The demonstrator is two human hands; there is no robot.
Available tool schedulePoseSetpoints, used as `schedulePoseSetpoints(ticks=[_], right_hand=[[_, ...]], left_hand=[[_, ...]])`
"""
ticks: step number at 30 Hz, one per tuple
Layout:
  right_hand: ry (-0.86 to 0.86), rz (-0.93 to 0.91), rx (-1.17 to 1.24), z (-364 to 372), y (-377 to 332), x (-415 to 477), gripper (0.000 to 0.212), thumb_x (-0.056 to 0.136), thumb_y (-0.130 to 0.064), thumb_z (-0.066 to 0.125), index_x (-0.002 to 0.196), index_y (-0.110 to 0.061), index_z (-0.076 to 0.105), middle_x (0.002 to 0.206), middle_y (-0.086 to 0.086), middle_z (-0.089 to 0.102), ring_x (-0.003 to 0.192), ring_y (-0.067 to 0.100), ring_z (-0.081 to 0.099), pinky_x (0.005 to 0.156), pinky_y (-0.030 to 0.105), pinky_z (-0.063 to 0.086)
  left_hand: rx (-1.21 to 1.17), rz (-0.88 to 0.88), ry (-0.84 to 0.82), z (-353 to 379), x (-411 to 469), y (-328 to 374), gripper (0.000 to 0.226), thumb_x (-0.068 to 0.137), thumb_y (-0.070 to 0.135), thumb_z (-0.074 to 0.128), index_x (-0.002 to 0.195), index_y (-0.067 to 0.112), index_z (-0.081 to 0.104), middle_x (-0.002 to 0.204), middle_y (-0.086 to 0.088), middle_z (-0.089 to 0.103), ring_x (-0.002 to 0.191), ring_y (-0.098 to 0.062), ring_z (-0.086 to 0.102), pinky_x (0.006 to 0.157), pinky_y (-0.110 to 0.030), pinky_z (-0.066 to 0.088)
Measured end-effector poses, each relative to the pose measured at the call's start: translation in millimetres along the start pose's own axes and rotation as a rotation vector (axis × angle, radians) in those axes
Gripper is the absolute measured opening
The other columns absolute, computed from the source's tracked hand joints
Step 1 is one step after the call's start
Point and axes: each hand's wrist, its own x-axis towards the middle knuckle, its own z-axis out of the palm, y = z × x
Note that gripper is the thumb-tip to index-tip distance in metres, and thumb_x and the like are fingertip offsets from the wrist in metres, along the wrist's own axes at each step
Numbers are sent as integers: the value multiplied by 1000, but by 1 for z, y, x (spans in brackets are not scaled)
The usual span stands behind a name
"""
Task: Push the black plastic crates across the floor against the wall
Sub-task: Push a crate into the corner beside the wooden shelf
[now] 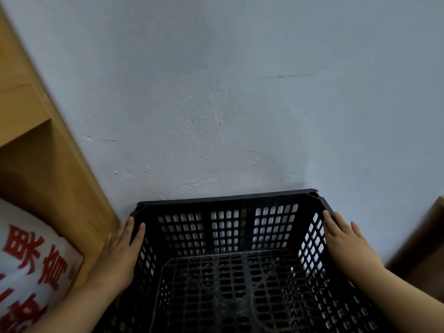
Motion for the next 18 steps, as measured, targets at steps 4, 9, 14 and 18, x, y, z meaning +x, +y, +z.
schedulePoseSetpoints(ticks=[4,9,14,18], right_hand=[[188,-56,15,28,12,6,81,37,-6,86,113,5,63,149,20,33,146,28,0,97,60,38],[402,-149,24,46,17,4,56,70,-12,36,124,1,41,159,7,-8,146,22,-10,115,39,-11],[376,-143,37,52,17,19,60,67,-11,25,126,-3,36,159,5,-9,146,21,-10,114,37,-13],[450,-152,45,57,16,24,56,66,-13,27,121,-5,39,159,1,-9,146,18,-11,114,34,-14]], left_hand=[[-21,50,75,6,2,-2,103,79,0,55,135,15,-31,142,-8,-37,133,-17,-31,114,-38,-9],[153,127,280,29,2,-18,124,19,-10,77,136,2,36,145,-20,35,145,-19,-10,112,-41,4],[96,10,199,16,5,-12,126,27,-5,78,142,5,28,150,-19,20,138,-26,18,101,-46,35],[15,-1,194,11,1,-1,111,62,-4,64,140,8,-14,147,-10,-25,139,-20,-12,112,-42,18]])
